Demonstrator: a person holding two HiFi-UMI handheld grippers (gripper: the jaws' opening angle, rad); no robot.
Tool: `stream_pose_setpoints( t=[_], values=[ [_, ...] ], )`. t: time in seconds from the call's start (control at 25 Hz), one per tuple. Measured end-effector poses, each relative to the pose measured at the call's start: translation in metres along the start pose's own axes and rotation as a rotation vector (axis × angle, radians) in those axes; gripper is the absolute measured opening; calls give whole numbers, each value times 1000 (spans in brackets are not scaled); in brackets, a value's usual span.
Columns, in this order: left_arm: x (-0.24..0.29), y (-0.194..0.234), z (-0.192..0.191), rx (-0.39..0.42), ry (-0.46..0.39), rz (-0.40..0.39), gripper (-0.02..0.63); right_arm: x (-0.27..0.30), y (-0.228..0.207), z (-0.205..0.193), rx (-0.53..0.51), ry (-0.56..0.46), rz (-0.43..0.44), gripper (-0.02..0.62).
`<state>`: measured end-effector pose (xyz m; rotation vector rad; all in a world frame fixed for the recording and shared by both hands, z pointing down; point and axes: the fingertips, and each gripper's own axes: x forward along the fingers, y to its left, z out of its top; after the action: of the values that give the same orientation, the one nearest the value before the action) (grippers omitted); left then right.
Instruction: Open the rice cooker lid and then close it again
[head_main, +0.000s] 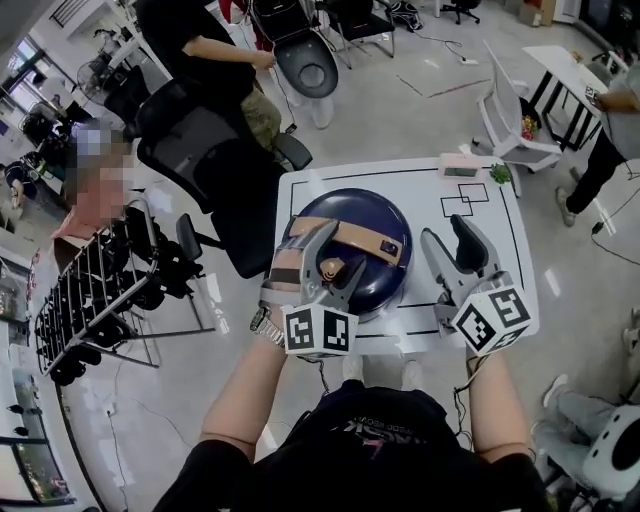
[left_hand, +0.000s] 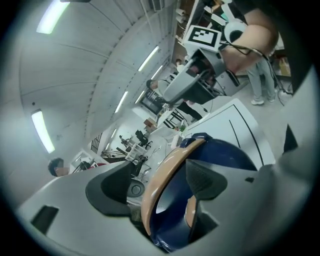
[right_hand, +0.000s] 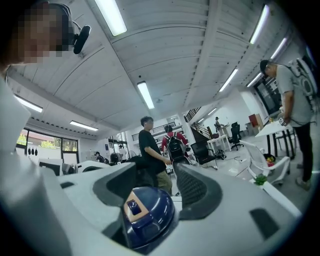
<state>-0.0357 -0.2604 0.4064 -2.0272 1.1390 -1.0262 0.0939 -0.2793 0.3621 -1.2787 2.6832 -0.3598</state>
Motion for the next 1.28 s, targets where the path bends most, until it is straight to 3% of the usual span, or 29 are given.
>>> stream_pose_setpoints(
  t=[0.4, 0.76, 0.96, 1.28],
  values=[
    [21, -7, -8, 199, 8, -74, 293, -4, -3, 1, 0, -19, -83, 241],
    [31, -13, -8, 269, -24, -118, 272, -6, 1, -3, -2, -31, -132, 241],
    [33, -21, -10, 303, -39, -145, 181, -11, 4, -4, -3, -34, -163, 242],
    [30, -21, -7, 301, -55, -151, 172, -17, 6, -7, -1, -25, -198, 241]
  ],
)
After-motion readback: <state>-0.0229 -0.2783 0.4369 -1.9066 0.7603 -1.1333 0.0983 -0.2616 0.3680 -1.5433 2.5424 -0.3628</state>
